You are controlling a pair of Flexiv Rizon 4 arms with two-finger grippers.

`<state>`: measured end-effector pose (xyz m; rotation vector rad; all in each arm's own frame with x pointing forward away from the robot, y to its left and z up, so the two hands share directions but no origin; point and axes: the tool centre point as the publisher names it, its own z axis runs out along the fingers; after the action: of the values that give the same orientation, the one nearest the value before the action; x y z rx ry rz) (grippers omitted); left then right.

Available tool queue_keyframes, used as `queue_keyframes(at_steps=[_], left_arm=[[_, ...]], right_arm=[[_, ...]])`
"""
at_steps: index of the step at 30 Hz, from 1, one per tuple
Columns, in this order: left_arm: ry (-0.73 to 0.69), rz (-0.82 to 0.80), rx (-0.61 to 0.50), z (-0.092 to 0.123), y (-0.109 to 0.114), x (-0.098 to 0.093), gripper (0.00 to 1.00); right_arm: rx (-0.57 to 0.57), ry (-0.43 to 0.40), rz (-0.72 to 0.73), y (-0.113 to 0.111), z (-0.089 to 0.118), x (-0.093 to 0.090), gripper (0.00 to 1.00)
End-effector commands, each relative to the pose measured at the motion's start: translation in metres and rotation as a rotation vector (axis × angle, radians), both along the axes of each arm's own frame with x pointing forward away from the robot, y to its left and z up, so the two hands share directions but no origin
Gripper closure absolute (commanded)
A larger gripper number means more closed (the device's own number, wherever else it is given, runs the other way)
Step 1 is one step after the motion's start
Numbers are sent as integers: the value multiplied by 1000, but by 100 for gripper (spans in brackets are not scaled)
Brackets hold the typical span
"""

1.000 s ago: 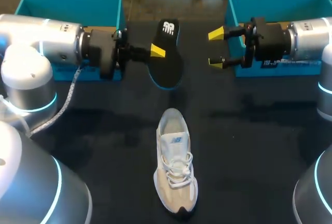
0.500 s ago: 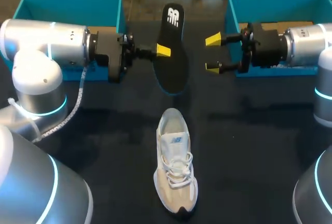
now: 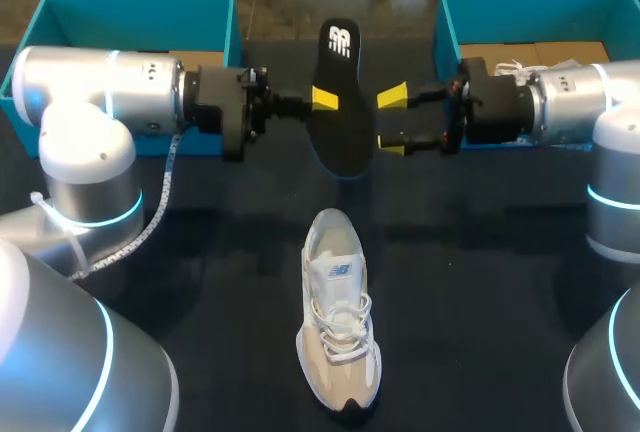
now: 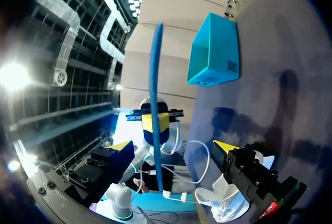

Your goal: Take the shoe out of the shoebox, open the shoe tongue, remove and reinsert the insole, then place the shoe into the shoebox

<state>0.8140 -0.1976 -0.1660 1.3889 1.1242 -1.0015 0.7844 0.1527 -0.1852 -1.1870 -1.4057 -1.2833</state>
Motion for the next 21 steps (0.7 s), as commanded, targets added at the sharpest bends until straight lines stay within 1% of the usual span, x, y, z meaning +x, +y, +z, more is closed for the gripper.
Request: queue_keyframes(at_steps=[1, 6, 7, 9, 10, 11, 13, 17, 21], left_arm=[[12, 8, -3, -6, -9, 4, 100], [11, 24, -3, -9, -12, 11, 100], [10, 31, -2, -10, -13, 13, 100], [0, 39, 5, -10, -15, 17, 100], [0, 40, 5, -10, -16, 19, 100], [1, 40, 5, -10, -16, 21, 100], [8, 41, 5, -11, -17, 24, 100], [18, 31, 3, -16, -21, 24, 100], [21, 25, 4, -18, -23, 24, 100]], right_arm=[[-5, -6, 9, 13, -1, 4, 0], [0, -30, 30, 20, -1, 1, 0], [2, -34, 34, 21, -1, 0, 2], [2, -35, 37, 24, -2, -2, 11], [2, -36, 39, 25, -3, -3, 19], [-1, -35, 43, 26, -3, -4, 35], [-3, -34, 44, 27, -4, -5, 47], [-1, -35, 44, 27, -4, -6, 52], [0, -38, 48, 29, -3, -6, 53]])
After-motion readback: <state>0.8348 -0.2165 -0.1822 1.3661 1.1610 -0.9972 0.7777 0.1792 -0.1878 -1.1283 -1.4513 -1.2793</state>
